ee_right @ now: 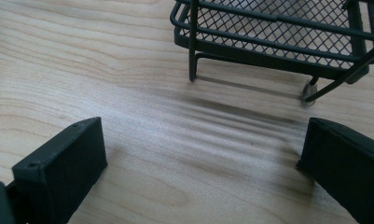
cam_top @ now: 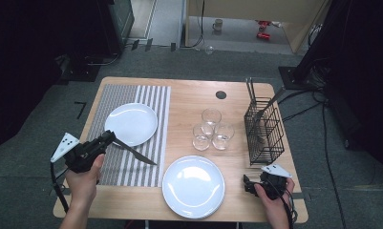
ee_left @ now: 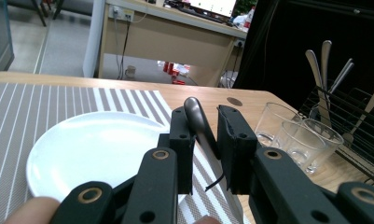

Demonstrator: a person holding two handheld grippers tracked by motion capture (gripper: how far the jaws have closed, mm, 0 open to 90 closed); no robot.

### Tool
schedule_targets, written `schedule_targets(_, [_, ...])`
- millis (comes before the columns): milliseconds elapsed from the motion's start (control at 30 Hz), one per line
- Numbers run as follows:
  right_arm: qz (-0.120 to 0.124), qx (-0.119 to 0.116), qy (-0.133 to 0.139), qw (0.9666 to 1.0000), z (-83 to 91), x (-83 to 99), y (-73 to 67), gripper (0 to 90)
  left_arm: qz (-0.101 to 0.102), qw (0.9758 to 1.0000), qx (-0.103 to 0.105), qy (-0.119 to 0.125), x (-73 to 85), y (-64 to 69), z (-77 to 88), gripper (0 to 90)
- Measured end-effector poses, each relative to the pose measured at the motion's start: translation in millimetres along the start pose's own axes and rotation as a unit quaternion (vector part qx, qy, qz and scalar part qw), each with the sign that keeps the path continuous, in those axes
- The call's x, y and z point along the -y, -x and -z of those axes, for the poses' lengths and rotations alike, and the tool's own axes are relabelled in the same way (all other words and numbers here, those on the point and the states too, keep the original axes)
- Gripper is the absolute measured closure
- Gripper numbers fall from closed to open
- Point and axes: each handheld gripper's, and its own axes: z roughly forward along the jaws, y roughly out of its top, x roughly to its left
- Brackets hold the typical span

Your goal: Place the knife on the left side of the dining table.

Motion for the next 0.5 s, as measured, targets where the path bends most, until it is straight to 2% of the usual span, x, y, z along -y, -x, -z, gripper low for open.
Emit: schedule_targets(500, [0.000, 0.000, 0.000, 1.0000, 0.0, 0.0, 0.0, 0.0, 0.007, 0.9995, -0.031, -0.005, 15.9, -22.7, 9.2, 70.8])
